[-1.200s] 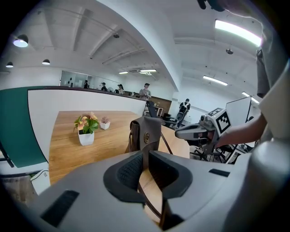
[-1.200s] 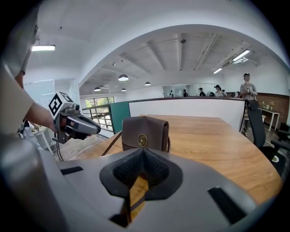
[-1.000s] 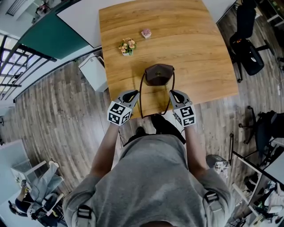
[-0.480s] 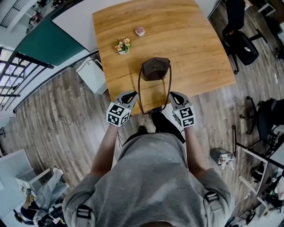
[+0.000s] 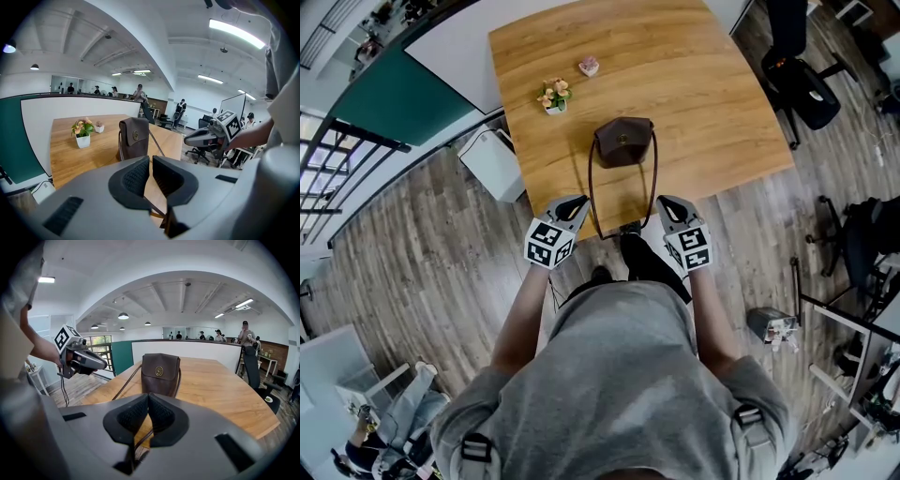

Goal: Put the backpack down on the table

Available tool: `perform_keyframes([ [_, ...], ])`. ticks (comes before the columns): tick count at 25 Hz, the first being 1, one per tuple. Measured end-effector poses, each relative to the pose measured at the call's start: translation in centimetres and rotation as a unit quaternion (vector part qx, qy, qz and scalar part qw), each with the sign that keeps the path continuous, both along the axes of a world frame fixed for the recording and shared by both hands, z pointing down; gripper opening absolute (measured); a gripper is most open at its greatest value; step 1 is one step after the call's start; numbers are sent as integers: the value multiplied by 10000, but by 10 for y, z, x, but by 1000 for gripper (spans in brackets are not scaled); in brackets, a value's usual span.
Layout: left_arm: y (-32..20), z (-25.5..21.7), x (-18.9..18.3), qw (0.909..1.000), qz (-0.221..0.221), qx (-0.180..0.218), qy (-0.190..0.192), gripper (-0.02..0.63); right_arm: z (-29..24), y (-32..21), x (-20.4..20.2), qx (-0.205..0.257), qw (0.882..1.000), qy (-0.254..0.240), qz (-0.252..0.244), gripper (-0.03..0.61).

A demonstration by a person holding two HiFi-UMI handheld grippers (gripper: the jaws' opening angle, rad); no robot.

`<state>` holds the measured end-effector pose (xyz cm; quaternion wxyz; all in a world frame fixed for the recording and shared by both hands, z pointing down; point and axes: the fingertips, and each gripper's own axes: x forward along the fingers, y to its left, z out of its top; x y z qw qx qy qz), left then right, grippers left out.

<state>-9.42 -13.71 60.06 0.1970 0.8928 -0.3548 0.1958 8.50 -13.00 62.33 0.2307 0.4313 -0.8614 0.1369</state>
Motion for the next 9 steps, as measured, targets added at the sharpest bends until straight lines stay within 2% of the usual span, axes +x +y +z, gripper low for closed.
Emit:
perform_keyframes([
  [9, -11, 2, 8, 10000, 57, -47, -39, 37, 2, -9, 7, -45, 10000, -64, 39, 3],
])
